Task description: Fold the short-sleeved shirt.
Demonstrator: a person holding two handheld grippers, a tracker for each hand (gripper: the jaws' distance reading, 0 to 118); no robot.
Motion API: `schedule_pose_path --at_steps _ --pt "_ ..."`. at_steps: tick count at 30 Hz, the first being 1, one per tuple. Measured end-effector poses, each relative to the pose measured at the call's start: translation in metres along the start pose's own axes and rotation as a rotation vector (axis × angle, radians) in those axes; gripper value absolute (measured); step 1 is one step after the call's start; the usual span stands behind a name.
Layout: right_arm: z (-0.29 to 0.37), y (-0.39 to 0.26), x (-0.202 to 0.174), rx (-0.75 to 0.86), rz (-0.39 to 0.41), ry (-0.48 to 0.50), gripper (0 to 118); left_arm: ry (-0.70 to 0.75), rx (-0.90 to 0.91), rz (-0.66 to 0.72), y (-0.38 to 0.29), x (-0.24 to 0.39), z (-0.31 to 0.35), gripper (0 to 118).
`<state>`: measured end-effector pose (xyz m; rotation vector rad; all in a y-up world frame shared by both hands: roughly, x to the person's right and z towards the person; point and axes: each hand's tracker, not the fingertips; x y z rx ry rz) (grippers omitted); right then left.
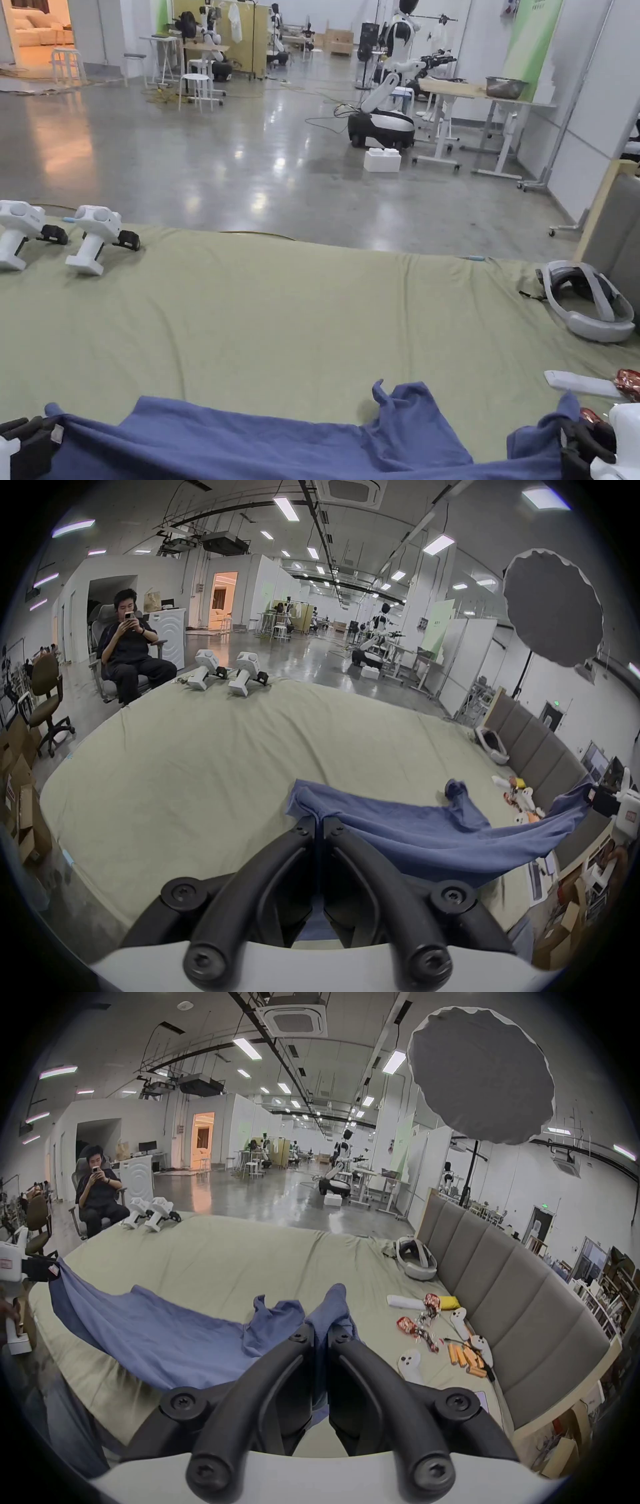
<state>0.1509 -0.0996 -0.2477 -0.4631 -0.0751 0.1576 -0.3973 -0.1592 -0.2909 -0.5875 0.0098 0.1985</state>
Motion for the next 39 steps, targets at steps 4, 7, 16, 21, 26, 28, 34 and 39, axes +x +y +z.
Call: schedule_pose_path --at_steps 4,7,16,21,26,28,34,39 --pt "-0.016 -0.03 -0.008 -0.085 0.028 -0.007 8 0.029 -0.101 -0.052 -0.029 0.0 -0.011 6" --pt "-0.037 -0.058 -0.013 -0.163 0.01 0.008 8 0.032 -0.201 -0.064 -0.057 -0.001 -0.029 6" --pt "-0.094 -0.13 -0.031 -0.362 -0.02 -0.022 8 0.075 -0.347 -0.094 -0.113 -0.009 -0.087 6" --pt "-0.102 -0.151 -0.033 -0.392 -0.078 -0.064 27 0.113 -0.36 -0.097 -0.113 -0.004 -0.092 31" --pt "-0.097 -0.136 -0.034 -0.275 -0.156 -0.023 66 0.067 -0.24 -0.029 -0.085 0.002 -0.086 66" --pt "-0.099 -0.12 -0.039 -0.203 -0.127 -0.017 67 0.079 -0.163 -0.043 -0.07 0.013 -0.084 66" --pt "-0.099 -0.07 -0.068 0.035 -0.094 0.007 66 0.033 0.081 -0.048 -0.032 0.054 -0.077 66" --pt "-0.091 -0.041 -0.1 0.249 -0.113 -0.03 59 0.111 0.261 -0.144 -0.012 0.095 -0.068 55"
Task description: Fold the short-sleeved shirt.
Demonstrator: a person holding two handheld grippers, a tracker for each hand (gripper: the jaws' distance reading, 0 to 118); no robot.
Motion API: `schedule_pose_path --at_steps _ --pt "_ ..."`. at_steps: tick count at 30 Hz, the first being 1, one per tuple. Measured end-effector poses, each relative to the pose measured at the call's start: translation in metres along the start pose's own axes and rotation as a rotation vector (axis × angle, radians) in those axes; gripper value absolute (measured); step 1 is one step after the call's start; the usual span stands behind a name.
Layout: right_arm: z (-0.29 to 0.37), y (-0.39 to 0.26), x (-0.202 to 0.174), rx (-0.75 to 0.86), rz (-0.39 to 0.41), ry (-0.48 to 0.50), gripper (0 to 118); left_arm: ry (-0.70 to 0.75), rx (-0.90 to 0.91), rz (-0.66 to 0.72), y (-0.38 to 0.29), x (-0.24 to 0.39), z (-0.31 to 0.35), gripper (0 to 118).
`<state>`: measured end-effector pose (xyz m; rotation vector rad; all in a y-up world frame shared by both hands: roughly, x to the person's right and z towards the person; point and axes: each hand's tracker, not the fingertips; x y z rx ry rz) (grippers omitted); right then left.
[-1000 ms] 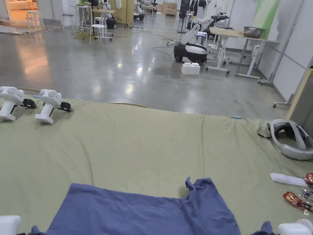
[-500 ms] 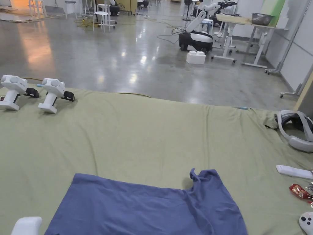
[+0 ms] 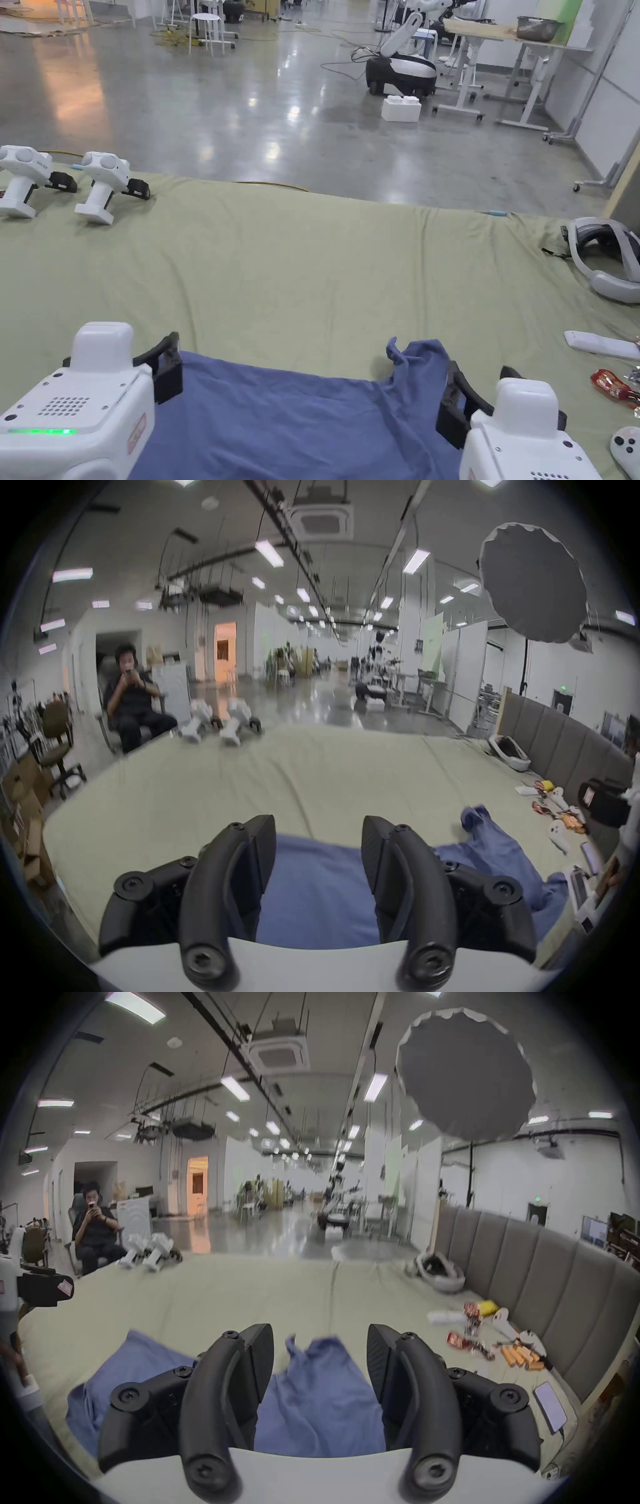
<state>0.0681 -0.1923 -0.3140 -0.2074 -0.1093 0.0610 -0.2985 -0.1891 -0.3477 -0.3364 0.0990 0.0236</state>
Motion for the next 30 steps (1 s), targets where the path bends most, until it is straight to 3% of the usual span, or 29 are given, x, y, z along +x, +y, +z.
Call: schedule_pose_path --at_steps 2,3,4,5,7,8,12,16,18,21,24,27,28,30 --pt "0.001 0.007 -0.011 0.053 -0.004 -0.012 53 0.021 0.044 -0.035 0.006 0.012 0.002 48" --pt "0.0 0.009 -0.016 0.074 -0.015 -0.011 39 0.035 0.064 -0.053 0.008 0.016 0.004 32" --pt "0.0 0.01 -0.02 0.089 -0.022 -0.015 20 0.049 0.081 -0.068 0.008 0.019 0.003 25" --pt "-0.001 0.011 -0.024 0.09 -0.019 -0.021 17 0.033 0.088 -0.064 0.008 0.021 0.005 24" --pt "-0.003 0.012 -0.027 0.09 -0.022 0.0 11 -0.005 0.11 -0.066 0.009 0.024 0.007 5" --pt "-0.005 0.011 -0.028 0.094 -0.019 0.009 9 0.011 0.109 -0.082 0.008 0.025 0.006 3" --pt "-0.01 0.008 -0.038 0.096 0.035 -0.006 6 -0.014 0.067 -0.131 0.004 0.023 0.0 2" --pt "-0.025 0.003 -0.04 0.051 0.0 0.018 6 -0.014 0.005 -0.123 0.002 0.005 -0.026 2" --pt "-0.033 -0.001 -0.039 0.015 -0.031 0.029 6 -0.064 -0.159 -0.106 0.004 -0.012 -0.058 2" --pt "-0.046 -0.009 -0.039 -0.024 -0.019 0.02 6 -0.042 -0.26 -0.066 0.002 -0.043 -0.107 2" --pt "-0.061 -0.019 -0.038 -0.082 -0.01 0.022 6 -0.131 -0.428 0.045 0.0 -0.072 -0.163 2" --pt "-0.074 -0.03 -0.035 -0.139 -0.012 0.021 6 -0.108 -0.508 0.025 -0.005 -0.088 -0.21 2" --pt "-0.078 -0.034 -0.033 -0.16 -0.016 0.019 6 -0.092 -0.539 0.012 -0.008 -0.09 -0.223 5" --pt "-0.086 -0.041 -0.031 -0.195 -0.019 0.009 6 -0.096 -0.588 0.041 -0.01 -0.095 -0.245 23"
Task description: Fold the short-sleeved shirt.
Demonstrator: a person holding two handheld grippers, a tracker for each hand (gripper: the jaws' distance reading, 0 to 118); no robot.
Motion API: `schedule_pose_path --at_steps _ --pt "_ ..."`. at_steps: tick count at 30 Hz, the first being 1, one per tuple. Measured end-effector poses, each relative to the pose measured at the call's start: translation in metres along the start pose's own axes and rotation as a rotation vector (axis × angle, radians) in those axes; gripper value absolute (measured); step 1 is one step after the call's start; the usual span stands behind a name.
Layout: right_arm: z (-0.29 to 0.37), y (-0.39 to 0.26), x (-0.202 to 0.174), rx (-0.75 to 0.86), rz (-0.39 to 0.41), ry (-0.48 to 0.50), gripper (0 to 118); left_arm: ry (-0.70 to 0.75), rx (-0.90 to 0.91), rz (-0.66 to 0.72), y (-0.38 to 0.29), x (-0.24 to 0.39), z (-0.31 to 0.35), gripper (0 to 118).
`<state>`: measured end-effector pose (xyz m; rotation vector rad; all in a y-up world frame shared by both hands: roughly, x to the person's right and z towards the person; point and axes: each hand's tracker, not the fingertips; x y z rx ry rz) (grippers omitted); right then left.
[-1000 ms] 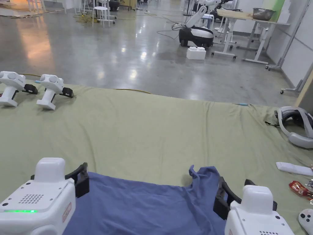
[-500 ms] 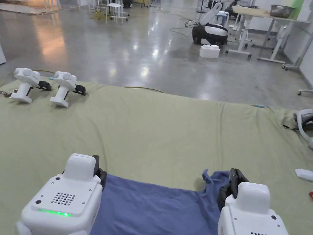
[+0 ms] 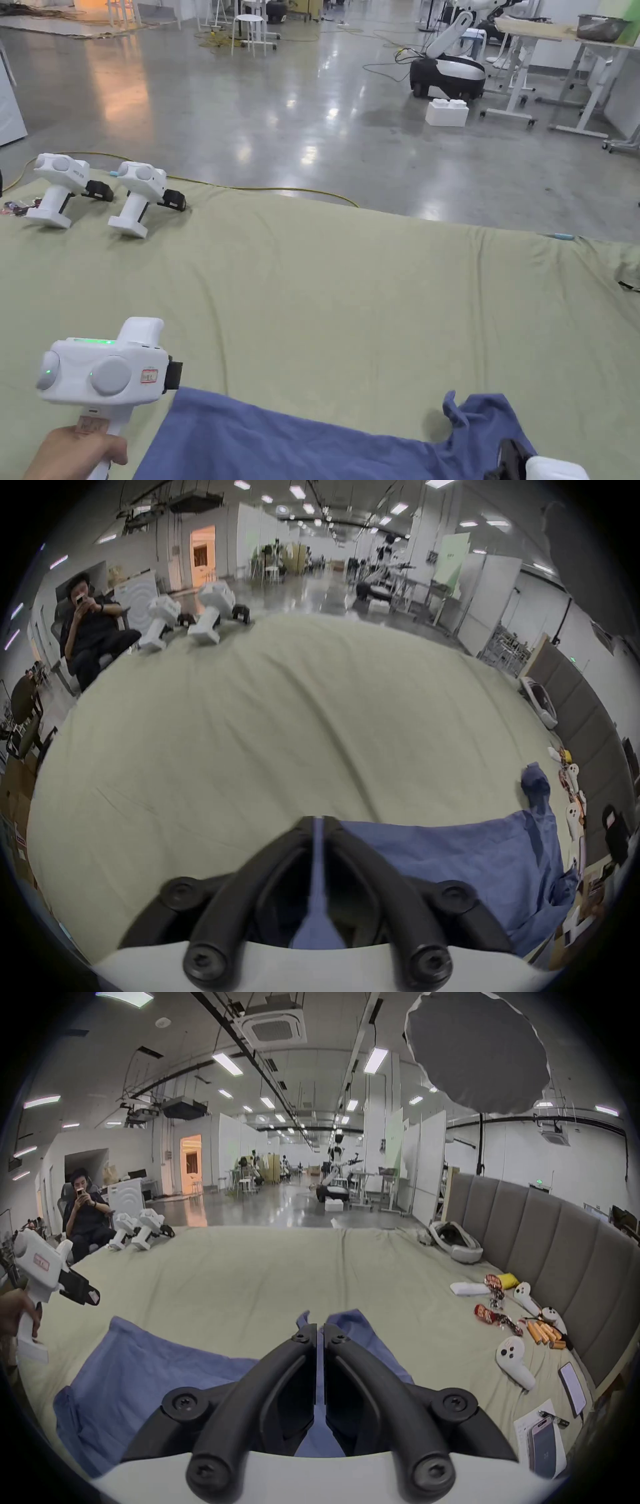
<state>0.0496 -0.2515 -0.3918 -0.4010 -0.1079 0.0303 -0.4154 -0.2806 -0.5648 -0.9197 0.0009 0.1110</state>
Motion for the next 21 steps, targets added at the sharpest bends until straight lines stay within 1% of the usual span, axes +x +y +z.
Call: schedule_pose_path --at_steps 2,3,4,5,7,9,10,12,13,16,17,18,19,20,21 --pt "-0.005 -0.004 0.004 -0.02 0.004 -0.018 6 -0.044 -0.064 0.047 0.007 -0.006 -0.016 40" --pt "-0.008 -0.006 0.007 -0.028 0.001 -0.022 6 -0.067 -0.092 0.071 0.01 -0.009 -0.024 63" --pt "-0.01 -0.007 0.009 -0.038 -0.003 -0.024 6 -0.098 -0.108 0.089 0.01 -0.01 -0.029 70" --pt "-0.012 -0.009 0.012 -0.048 -0.004 -0.026 6 -0.11 -0.117 0.095 0.012 -0.01 -0.037 70" --pt "-0.016 -0.012 0.016 -0.067 -0.007 -0.03 6 -0.007 -0.153 0.04 0.012 -0.007 -0.048 70" --pt "-0.018 -0.015 0.02 -0.082 -0.001 -0.044 6 0.038 -0.194 0.02 0.008 -0.006 -0.059 70" --pt "-0.019 -0.016 0.022 -0.092 -0.003 -0.044 6 0.032 -0.211 0.038 0.004 -0.006 -0.063 70" --pt "-0.021 -0.02 0.025 -0.104 -0.007 -0.051 6 -0.022 -0.242 0.054 -0.004 -0.005 -0.07 70" --pt "-0.021 -0.022 0.027 -0.112 -0.005 -0.055 6 -0.017 -0.245 0.048 -0.008 -0.001 -0.073 70" --pt "-0.025 -0.026 0.032 -0.145 -0.013 -0.058 6 0.056 -0.211 -0.05 -0.013 0.009 -0.073 70" --pt "-0.026 -0.028 0.034 -0.157 -0.017 -0.055 6 0.068 -0.217 -0.047 -0.014 0.013 -0.072 70" --pt "-0.027 -0.029 0.036 -0.167 -0.018 -0.054 6 0.08 -0.208 -0.059 -0.016 0.018 -0.071 68" --pt "-0.029 -0.03 0.038 -0.175 -0.018 -0.058 6 0.087 -0.205 -0.078 -0.018 0.021 -0.071 62" --pt "-0.031 -0.031 0.039 -0.187 -0.016 -0.061 6 0.097 -0.199 -0.089 -0.02 0.025 -0.071 53" --pt "-0.035 -0.032 0.042 -0.197 -0.015 -0.063 6 0.1 -0.192 -0.1 -0.021 0.03 -0.071 40"
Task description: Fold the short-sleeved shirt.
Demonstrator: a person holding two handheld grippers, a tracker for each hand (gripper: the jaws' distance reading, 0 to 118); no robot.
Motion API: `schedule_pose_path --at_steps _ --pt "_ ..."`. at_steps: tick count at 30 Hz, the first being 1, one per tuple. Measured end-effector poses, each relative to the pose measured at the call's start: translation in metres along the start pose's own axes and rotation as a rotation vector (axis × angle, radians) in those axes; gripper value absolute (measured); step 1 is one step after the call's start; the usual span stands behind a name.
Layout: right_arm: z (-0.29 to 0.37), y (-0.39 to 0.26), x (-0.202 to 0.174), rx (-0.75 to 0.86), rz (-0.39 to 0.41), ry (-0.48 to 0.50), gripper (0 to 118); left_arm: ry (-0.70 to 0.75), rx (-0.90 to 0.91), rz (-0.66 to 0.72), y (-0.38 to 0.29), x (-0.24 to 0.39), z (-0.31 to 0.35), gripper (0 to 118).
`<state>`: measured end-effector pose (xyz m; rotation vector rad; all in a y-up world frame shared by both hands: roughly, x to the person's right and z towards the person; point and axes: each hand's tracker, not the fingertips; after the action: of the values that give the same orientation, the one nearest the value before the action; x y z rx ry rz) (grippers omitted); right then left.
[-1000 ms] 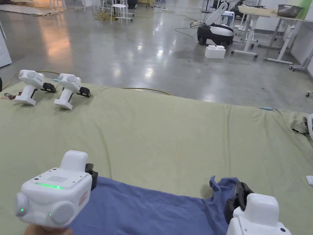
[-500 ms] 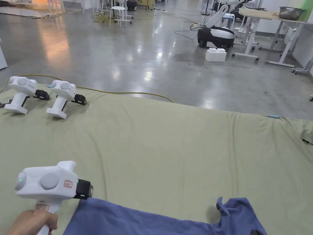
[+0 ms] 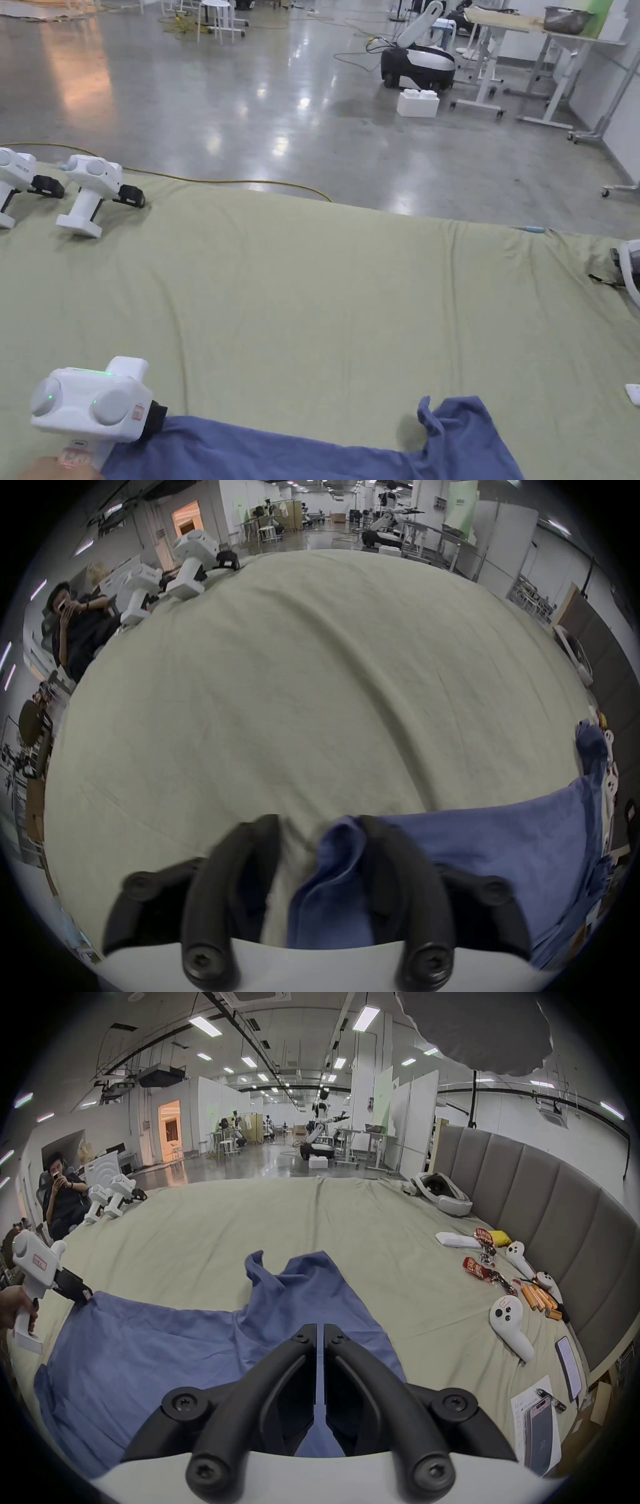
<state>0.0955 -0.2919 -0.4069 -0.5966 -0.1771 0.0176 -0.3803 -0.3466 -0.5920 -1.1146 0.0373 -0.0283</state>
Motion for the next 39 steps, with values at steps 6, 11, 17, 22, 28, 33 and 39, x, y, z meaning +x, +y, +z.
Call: schedule_pose_path --at_steps 6,11,17,22,28,33,39 --pt "-0.045 0.018 0.03 -0.132 0.01 -0.041 41 0.047 0.036 -0.086 -0.006 0.018 0.001 5" --pt "-0.104 0.048 0.065 -0.302 -0.008 0.003 64 0.023 0.103 -0.06 -0.006 0.006 0.035 4" --pt "-0.168 0.051 0.075 -0.566 0.016 0.085 64 -0.017 0.194 -0.01 -0.006 -0.004 0.072 4" --pt "-0.166 0.044 0.06 -0.55 0.072 0.091 41 -0.004 0.218 -0.032 -0.011 -0.001 0.077 4" --pt "-0.16 0.039 0.05 -0.507 0.076 0.079 4 0.015 0.218 -0.002 -0.019 0.003 0.075 4" --pt "-0.123 0.051 0.049 -0.325 0.094 0.052 3 0.018 0.262 0.009 -0.023 0.003 0.095 4" --pt "-0.075 0.087 0.063 -0.187 0.069 0.061 3 -0.003 0.349 0.046 -0.022 -0.003 0.139 4"
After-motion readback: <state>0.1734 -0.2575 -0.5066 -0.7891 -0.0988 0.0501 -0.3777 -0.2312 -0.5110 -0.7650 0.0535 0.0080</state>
